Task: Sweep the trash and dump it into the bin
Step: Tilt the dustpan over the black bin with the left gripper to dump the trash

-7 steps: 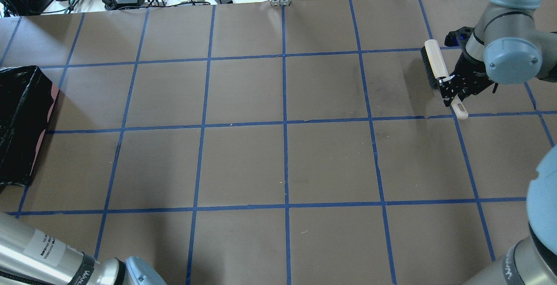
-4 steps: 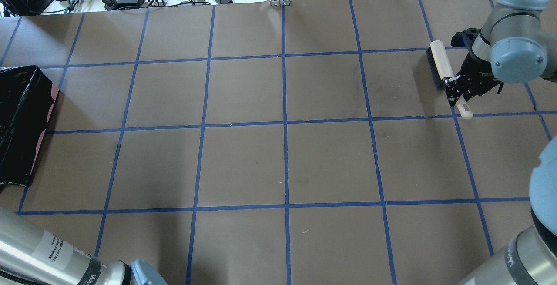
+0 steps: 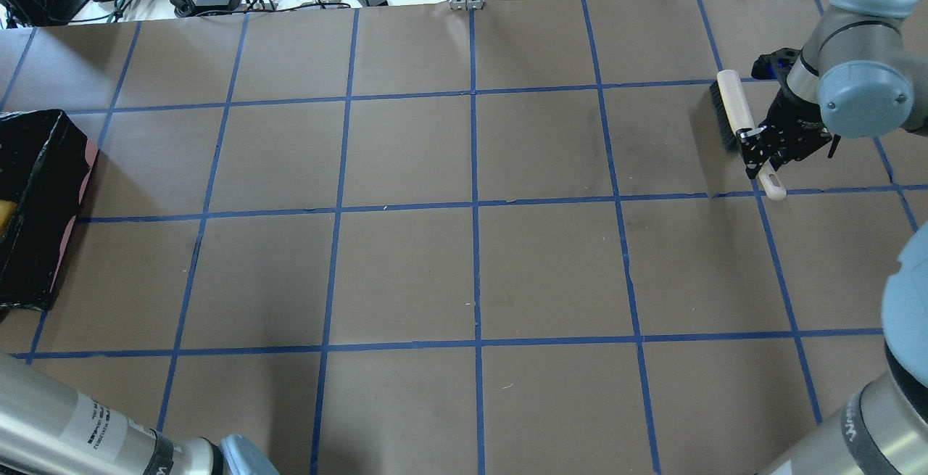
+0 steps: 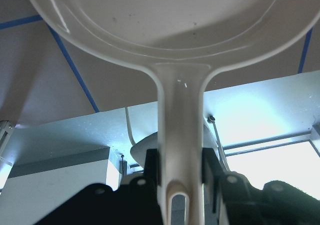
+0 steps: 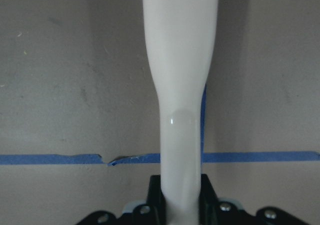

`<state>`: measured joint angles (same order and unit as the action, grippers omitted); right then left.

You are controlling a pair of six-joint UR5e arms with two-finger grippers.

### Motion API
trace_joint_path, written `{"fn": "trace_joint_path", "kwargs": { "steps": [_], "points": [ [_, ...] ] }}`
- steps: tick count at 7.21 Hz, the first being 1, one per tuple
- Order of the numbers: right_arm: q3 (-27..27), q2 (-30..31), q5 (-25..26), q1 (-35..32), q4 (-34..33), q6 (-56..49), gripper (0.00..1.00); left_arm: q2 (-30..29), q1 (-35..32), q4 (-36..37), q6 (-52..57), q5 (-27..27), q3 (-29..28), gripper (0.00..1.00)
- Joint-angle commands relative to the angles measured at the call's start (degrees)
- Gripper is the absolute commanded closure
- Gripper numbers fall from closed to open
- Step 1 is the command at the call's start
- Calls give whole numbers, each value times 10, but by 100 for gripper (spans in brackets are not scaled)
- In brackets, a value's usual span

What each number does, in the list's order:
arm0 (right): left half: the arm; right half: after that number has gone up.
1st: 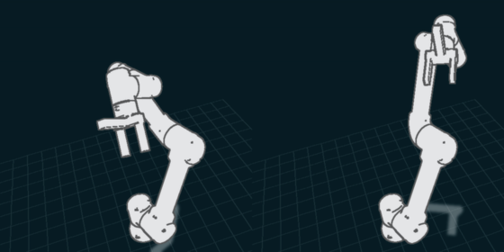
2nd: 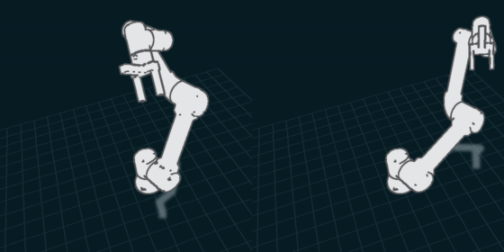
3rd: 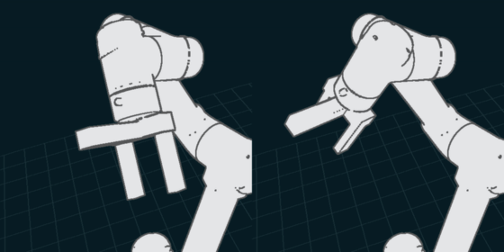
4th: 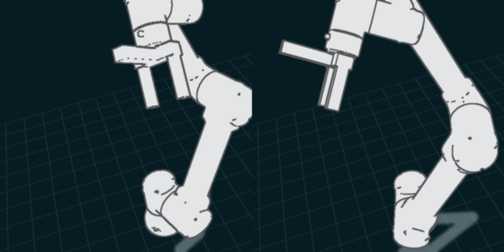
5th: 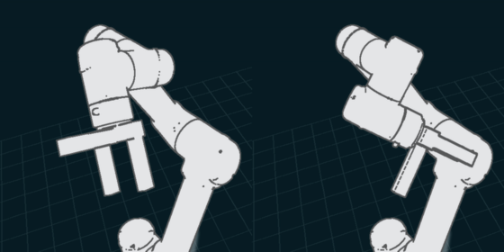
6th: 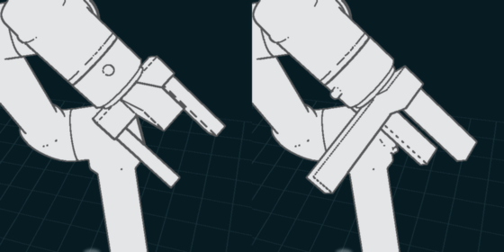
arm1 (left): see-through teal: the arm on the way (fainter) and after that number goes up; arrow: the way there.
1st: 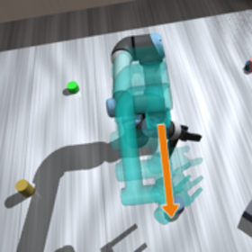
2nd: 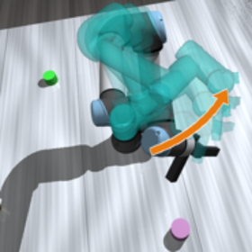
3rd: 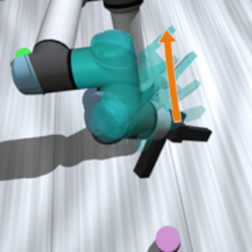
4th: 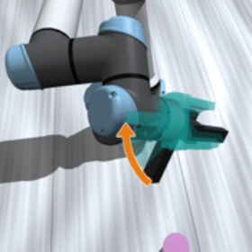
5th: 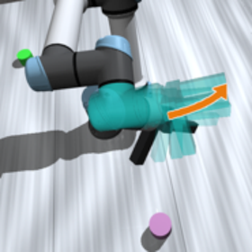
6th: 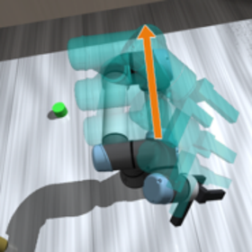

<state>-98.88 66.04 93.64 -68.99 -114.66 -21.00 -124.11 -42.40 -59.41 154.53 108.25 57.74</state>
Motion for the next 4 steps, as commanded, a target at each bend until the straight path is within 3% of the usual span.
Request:
{"fn": "trace_joint_path", "kwargs": {
  "steps": [1, 2, 3, 4],
  "points": [
    [0, -5, 1, 0, -4, -4, 85, 24, 0, 36, 12, 1, 45, 100],
    [1, -5, 1, 0, -7, -4, 31, 26, 0, 36, 12, 0, 45, 100],
    [3, 0, 7, 0, -6, -3, 23, 26, -1, 36, 15, -3, 41, 100],
    [4, 2, 4, 0, -5, -1, 0, 23, 4, 28, 23, -12, 35, 100]
  ]
}}
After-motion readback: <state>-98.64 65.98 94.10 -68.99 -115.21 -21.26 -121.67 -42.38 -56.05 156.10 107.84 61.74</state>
